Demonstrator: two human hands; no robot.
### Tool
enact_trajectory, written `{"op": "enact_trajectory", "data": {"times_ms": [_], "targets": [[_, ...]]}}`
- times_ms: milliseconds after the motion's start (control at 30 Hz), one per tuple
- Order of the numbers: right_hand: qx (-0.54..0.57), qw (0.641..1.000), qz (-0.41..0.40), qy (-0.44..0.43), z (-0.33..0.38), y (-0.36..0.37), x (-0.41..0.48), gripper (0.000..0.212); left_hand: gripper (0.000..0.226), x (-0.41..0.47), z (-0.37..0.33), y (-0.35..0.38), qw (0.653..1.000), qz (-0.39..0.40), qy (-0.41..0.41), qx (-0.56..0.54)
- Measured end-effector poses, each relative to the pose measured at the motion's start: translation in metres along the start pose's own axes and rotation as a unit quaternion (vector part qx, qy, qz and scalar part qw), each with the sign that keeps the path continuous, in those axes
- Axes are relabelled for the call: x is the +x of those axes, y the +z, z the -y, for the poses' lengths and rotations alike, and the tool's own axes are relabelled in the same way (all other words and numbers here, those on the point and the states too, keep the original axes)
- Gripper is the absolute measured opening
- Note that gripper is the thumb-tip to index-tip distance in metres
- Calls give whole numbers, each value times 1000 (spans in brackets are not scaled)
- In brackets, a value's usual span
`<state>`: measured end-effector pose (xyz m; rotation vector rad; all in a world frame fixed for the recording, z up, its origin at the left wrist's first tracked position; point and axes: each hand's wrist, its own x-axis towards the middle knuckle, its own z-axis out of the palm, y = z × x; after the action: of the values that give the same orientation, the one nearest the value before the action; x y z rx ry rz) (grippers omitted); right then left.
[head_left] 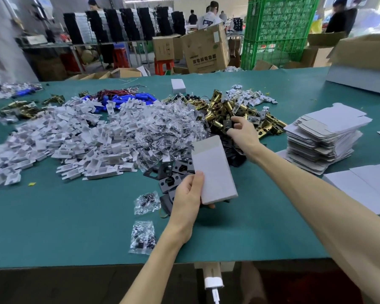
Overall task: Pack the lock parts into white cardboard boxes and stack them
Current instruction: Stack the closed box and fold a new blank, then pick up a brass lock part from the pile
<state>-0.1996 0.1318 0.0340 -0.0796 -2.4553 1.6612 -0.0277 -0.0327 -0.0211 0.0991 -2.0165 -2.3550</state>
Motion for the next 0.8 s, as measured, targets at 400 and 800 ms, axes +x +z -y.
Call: {"op": "enact_trajectory", "data": {"times_ms": [400, 800], "targets": [[-224, 974, 41, -16, -7, 25, 39, 52, 38, 3, 5, 0, 1000, 2, -7, 2], [124, 988, 21, 93, 13, -4, -17, 5, 41, 0, 1, 2, 1000, 9, 1, -16]]}}
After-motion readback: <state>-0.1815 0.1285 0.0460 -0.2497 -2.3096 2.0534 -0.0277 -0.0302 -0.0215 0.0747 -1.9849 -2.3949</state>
